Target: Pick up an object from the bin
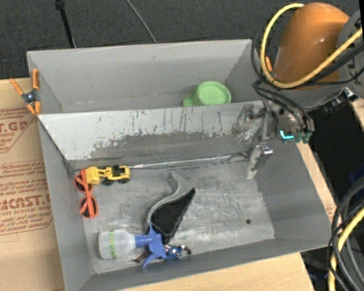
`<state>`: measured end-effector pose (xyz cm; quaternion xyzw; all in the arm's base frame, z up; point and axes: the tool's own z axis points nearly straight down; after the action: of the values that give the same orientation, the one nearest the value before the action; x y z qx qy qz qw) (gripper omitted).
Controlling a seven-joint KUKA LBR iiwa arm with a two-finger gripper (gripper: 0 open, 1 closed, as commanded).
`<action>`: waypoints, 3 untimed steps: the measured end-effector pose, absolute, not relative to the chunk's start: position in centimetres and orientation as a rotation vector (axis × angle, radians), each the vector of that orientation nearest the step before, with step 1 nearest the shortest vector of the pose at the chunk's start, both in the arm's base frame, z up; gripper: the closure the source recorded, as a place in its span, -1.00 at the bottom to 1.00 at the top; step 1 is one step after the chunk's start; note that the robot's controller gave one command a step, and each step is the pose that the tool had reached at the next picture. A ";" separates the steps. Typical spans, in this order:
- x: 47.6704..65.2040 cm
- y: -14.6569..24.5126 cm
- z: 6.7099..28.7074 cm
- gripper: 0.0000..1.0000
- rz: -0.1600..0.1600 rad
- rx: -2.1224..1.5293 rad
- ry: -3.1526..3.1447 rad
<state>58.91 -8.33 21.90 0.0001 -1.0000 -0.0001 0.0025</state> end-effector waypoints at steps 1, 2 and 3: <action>59.1 -8.3 22.3 -1.00 0.001 0.001 -3.144; 59.0 -5.6 17.1 -1.00 0.003 0.076 -3.149; 58.8 -1.8 11.1 -1.00 -0.001 0.004 -3.148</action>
Offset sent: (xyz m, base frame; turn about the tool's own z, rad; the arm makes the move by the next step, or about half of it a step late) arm -0.0041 0.0661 -0.1200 -0.1135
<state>58.77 -1.79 11.05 0.0011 -1.0000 -0.0003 -0.0030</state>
